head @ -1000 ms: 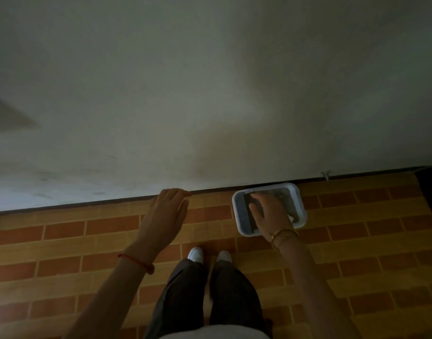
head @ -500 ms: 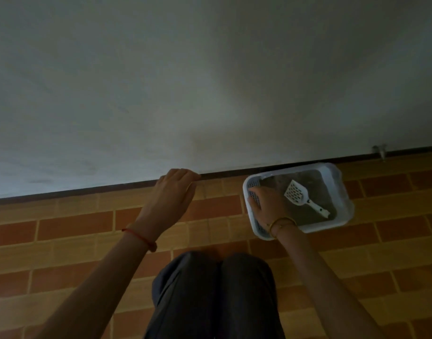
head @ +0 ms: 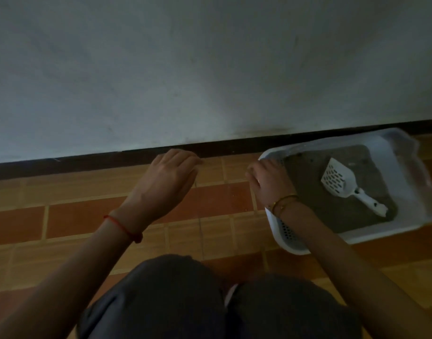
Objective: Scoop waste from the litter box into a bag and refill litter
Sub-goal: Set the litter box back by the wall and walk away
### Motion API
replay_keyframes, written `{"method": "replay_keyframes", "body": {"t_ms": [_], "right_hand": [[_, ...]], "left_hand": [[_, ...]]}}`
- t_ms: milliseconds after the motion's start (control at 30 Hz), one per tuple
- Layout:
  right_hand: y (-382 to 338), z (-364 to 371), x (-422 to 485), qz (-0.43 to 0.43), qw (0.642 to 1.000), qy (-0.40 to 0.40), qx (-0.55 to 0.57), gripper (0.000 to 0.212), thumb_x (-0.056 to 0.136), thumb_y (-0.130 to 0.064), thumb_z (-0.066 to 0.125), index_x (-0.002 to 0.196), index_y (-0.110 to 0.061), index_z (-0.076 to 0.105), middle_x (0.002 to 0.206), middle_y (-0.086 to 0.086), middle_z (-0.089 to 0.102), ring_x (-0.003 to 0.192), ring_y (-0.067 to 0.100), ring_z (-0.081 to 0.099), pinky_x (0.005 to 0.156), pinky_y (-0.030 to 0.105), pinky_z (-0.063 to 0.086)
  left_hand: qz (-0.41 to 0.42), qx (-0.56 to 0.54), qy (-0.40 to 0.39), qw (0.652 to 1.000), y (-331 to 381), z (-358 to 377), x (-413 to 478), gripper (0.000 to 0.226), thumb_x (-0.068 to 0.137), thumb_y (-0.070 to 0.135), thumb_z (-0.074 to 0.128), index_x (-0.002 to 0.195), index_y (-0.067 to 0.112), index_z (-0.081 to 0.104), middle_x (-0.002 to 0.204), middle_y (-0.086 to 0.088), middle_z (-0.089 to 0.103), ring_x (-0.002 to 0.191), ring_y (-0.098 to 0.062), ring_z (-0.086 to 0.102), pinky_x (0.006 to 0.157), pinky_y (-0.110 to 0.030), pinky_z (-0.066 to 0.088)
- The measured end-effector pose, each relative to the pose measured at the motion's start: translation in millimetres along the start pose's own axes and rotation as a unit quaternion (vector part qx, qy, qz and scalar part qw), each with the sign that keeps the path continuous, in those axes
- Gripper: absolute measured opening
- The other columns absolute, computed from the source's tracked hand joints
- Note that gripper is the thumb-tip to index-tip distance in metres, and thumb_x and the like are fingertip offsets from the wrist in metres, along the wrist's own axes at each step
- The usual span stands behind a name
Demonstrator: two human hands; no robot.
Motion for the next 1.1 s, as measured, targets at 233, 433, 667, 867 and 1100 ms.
{"method": "replay_keyframes", "body": {"t_ms": [233, 433, 667, 867, 1100], "right_hand": [[-24.1, 64.8, 15.5, -0.113, 0.97, 0.047, -0.208, 0.026, 0.093, -0.028, 0.049, 0.09, -0.011, 0.068, 0.09, 0.007, 0.066, 0.088, 0.025, 0.057, 0.082, 0.035, 0.031], [-23.1, 132.8, 11.8, -0.096, 0.917, -0.065, -0.381, 0.038, 0.102, -0.034, 0.028, 0.114, -0.009, 0.055, 0.109, 0.006, 0.06, 0.105, 0.023, 0.05, 0.096, 0.035, 0.031], [-9.9, 166.6, 2.0, -0.037, 0.91, -0.082, -0.404, 0.023, 0.095, -0.018, 0.039, 0.108, -0.011, 0.057, 0.086, 0.0, 0.062, 0.084, 0.018, 0.055, 0.089, 0.033, 0.037], [-3.3, 166.9, -7.3, -0.015, 0.943, -0.13, -0.306, 0.013, 0.081, -0.016, 0.056, 0.069, -0.019, 0.06, 0.058, -0.004, 0.055, 0.059, 0.012, 0.051, 0.075, 0.031, 0.029], [6.5, 159.8, -26.6, 0.092, 0.983, 0.021, -0.155, 0.023, 0.089, 0.0, 0.04, 0.089, -0.007, 0.062, 0.08, 0.019, 0.068, 0.082, 0.026, 0.057, 0.085, 0.036, 0.035]], "left_hand": [[-0.051, -0.16, 0.027, 0.985, -11.8, 52.6, -6.6, 0.032, 0.103, 0.027, 0.042, 0.129, 0.018, 0.056, 0.128, 0.0, 0.059, 0.119, -0.012, 0.053, 0.099, -0.028, 0.046], [-0.278, -0.531, 0.021, 0.8, -37.2, 113.6, -21.0, 0.033, 0.105, 0.029, 0.037, 0.124, 0.015, 0.061, 0.125, 0.002, 0.065, 0.115, -0.011, 0.062, 0.1, -0.032, 0.05], [-0.38, -0.752, 0.026, 0.538, -25.8, 159.7, -40.7, 0.038, 0.104, 0.028, 0.036, 0.13, 0.011, 0.057, 0.129, -0.005, 0.066, 0.119, -0.02, 0.062, 0.102, -0.035, 0.046], [-0.413, -0.778, 0.016, 0.473, -11.7, 181.5, -53.8, 0.036, 0.104, 0.023, 0.034, 0.125, 0.007, 0.058, 0.13, -0.011, 0.063, 0.123, -0.025, 0.059, 0.109, -0.039, 0.042], [-0.435, -0.794, 0.009, 0.424, -2.4, 197.9, -63.4, 0.041, 0.105, 0.025, 0.031, 0.133, 0.003, 0.052, 0.133, -0.014, 0.061, 0.126, -0.025, 0.056, 0.114, -0.039, 0.037]]}}
Point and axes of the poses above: each hand's wrist, its own x-axis towards the middle knuckle, its own z-axis out of the palm, y = z × x, the point moved 8 cm from there along x, towards the middle knuckle
